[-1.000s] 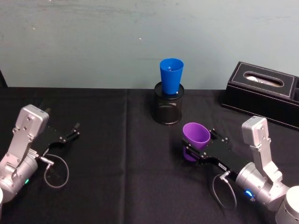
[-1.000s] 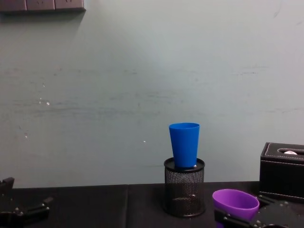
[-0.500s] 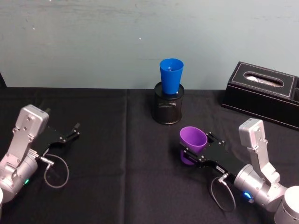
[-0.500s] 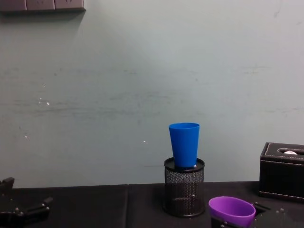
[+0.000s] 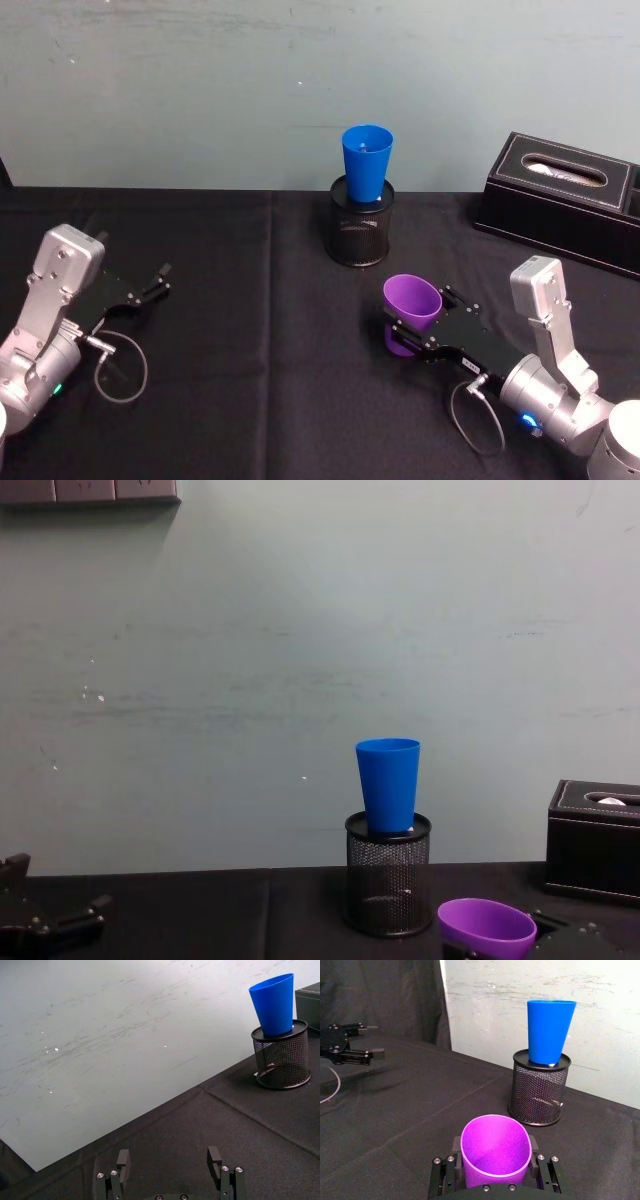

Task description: Pick up one cup with a gripper and tap it against the other cup.

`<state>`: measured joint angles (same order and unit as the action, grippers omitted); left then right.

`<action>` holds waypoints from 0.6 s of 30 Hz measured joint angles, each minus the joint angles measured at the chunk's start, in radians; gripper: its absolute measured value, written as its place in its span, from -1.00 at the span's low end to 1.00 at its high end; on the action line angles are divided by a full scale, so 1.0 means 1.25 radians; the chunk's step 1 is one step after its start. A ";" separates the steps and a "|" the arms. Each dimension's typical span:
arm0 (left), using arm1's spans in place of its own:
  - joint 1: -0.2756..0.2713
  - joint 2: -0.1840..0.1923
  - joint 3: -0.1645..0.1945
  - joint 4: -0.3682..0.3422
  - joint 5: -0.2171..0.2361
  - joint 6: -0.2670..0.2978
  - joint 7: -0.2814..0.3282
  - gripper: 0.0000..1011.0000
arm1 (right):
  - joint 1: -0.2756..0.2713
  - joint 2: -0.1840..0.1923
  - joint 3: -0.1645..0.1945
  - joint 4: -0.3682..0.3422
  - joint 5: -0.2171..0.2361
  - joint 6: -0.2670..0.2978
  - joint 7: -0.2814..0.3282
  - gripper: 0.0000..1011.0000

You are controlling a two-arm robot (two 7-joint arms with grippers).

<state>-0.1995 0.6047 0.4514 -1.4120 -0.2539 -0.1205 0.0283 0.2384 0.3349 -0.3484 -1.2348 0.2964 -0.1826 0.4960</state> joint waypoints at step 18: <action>0.000 0.000 0.000 0.000 0.000 0.000 0.000 1.00 | -0.001 0.000 0.001 -0.001 0.000 0.000 -0.001 0.77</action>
<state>-0.1995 0.6047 0.4514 -1.4120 -0.2539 -0.1205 0.0283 0.2373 0.3349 -0.3466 -1.2362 0.2959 -0.1824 0.4942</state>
